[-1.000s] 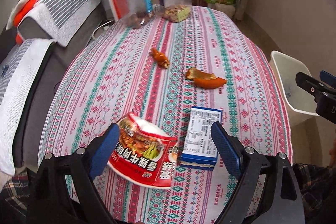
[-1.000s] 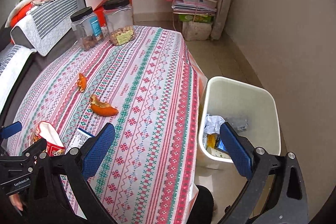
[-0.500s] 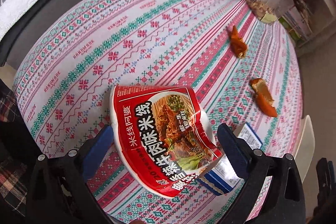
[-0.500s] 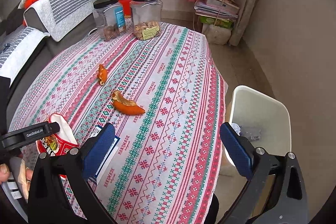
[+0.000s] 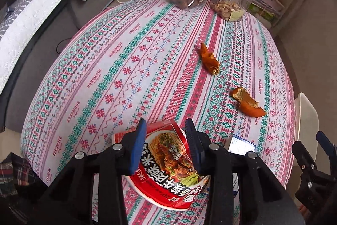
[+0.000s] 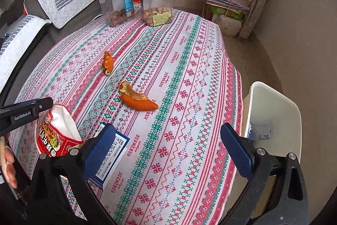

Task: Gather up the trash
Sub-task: 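Grasp the red noodle packet with the left gripper, then lift the red noodle packet with the left gripper and stand it upright on the table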

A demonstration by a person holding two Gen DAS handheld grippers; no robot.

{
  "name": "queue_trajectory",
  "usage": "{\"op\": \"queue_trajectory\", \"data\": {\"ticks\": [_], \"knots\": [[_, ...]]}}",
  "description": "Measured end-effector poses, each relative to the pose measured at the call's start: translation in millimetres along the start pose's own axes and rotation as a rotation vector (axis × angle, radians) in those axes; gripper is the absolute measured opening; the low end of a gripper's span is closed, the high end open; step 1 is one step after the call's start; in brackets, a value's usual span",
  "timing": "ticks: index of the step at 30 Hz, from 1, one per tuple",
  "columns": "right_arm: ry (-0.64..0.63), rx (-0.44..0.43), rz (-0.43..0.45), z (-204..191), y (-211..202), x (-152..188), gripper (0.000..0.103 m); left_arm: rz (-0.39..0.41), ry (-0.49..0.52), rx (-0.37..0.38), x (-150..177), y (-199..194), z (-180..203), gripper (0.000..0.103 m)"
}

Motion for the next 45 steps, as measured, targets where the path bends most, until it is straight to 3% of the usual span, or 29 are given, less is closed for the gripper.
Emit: {"op": "queue_trajectory", "data": {"ticks": [1, 3, 5, 8, 10, 12, 15, 18, 25, 28, 31, 32, 34, 36, 38, 41, 45], "knots": [[0.001, -0.003, -0.003, -1, 1, -1, 0.096, -0.001, 0.027, -0.002, -1, -2, 0, 0.039], [-0.002, -0.005, -0.008, -2, 4, -3, 0.096, -0.019, 0.108, -0.007, 0, -2, 2, 0.06], [-0.006, -0.006, -0.01, -4, 5, -4, 0.096, -0.034, 0.209, -0.02, 4, -4, 6, 0.071], [-0.02, -0.005, -0.004, -7, 6, -8, 0.096, -0.048, 0.293, -0.043, 11, -12, 3, 0.078], [-0.029, 0.0, -0.001, -9, 6, -11, 0.096, -0.056, 0.27, -0.048, 12, -16, -4, 0.084], [-0.029, 0.0, -0.003, -9, 7, -12, 0.096, -0.099, 0.179, -0.027, 18, -15, -14, 0.09], [-0.027, -0.007, -0.008, -10, 9, -11, 0.096, -0.191, 0.05, 0.003, 39, -3, -24, 0.09], [-0.031, -0.009, -0.015, -10, 10, -9, 0.096, -0.185, 0.043, -0.035, 53, 4, -26, 0.09], [-0.018, -0.012, -0.023, -4, 9, -5, 0.096, -0.235, -0.054, -0.024, 75, 23, -19, 0.096], [-0.012, -0.015, -0.038, -1, 11, -2, 0.096, -0.264, -0.098, -0.025, 76, 40, -13, 0.096], [-0.013, -0.016, -0.038, 0, 10, -1, 0.096, -0.255, -0.074, -0.052, 65, 55, -4, 0.096], [-0.013, -0.016, -0.035, 1, 9, -1, 0.096, -0.245, -0.064, -0.042, 60, 58, -1, 0.095], [-0.014, -0.014, -0.029, 2, 8, -3, 0.096, -0.2, -0.032, -0.018, 44, 56, 6, 0.078], [-0.012, -0.012, -0.022, 4, 6, -5, 0.096, -0.143, 0.039, -0.02, 27, 48, 13, 0.041], [-0.007, -0.009, -0.02, 6, 7, -6, 0.096, -0.095, 0.095, -0.012, 11, 37, 19, 0.025], [0.0, -0.015, -0.028, 6, 10, -8, 0.096, -0.041, 0.149, 0.01, -9, 23, 26, 0.017], [-0.006, -0.014, -0.03, 2, 14, -11, 0.096, -0.015, 0.19, 0.022, -24, 13, 25, 0.019]]}}
Point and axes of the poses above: each gripper's, at about its wrist camera, not at the fingertips, and y roughly the way its jaws point, z to its right, x to its underside, the point moved 10 cm from there along y, roughly the way its jaws point, and after that the axes turned 8 degrees about -y, right-handed, at the moved point
